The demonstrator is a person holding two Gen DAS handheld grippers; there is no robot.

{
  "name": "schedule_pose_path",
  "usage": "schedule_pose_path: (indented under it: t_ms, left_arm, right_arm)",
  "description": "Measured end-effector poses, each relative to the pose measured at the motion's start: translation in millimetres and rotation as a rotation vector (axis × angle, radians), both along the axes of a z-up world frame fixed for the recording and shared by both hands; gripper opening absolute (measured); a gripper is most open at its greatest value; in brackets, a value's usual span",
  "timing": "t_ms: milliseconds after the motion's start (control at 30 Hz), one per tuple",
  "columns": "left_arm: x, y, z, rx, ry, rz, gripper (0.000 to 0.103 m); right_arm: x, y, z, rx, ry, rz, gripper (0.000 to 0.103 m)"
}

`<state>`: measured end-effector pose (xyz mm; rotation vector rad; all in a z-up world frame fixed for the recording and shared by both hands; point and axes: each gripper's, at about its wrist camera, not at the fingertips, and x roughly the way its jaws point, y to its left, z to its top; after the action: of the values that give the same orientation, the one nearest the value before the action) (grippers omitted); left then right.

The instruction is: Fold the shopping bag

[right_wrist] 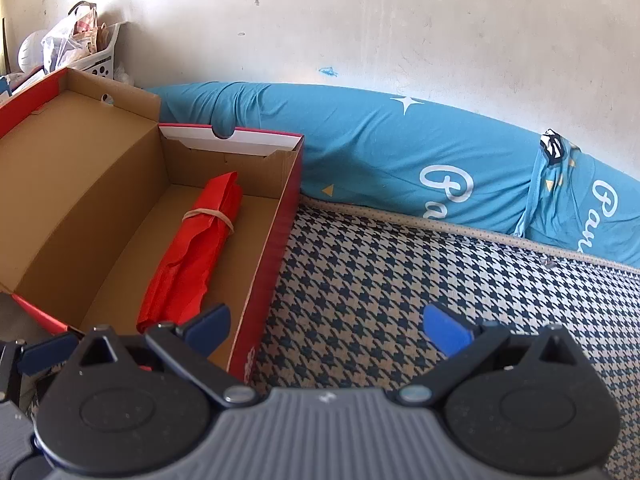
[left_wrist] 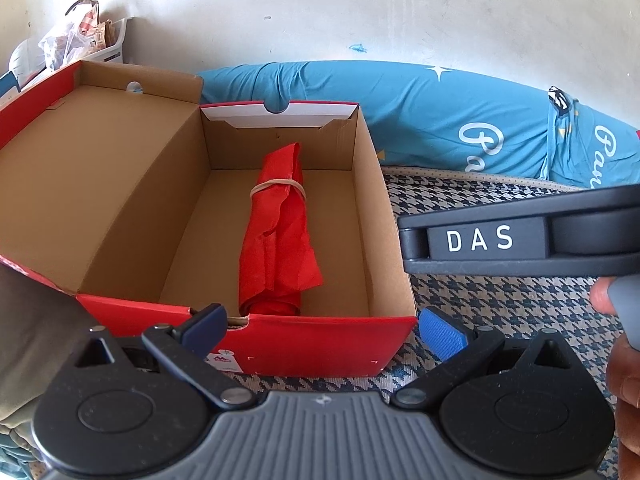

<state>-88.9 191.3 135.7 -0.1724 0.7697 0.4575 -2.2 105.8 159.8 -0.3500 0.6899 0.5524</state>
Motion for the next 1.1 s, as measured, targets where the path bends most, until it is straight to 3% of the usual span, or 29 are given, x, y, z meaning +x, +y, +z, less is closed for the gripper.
schedule_pose_path:
  t_ms: [1100]
  left_arm:
    - [0.9, 3.5, -2.1, 0.010, 0.003, 0.021, 0.103]
  right_arm:
    - [-3.1, 4.6, -1.0, -0.013, -0.004, 0.014, 0.103]
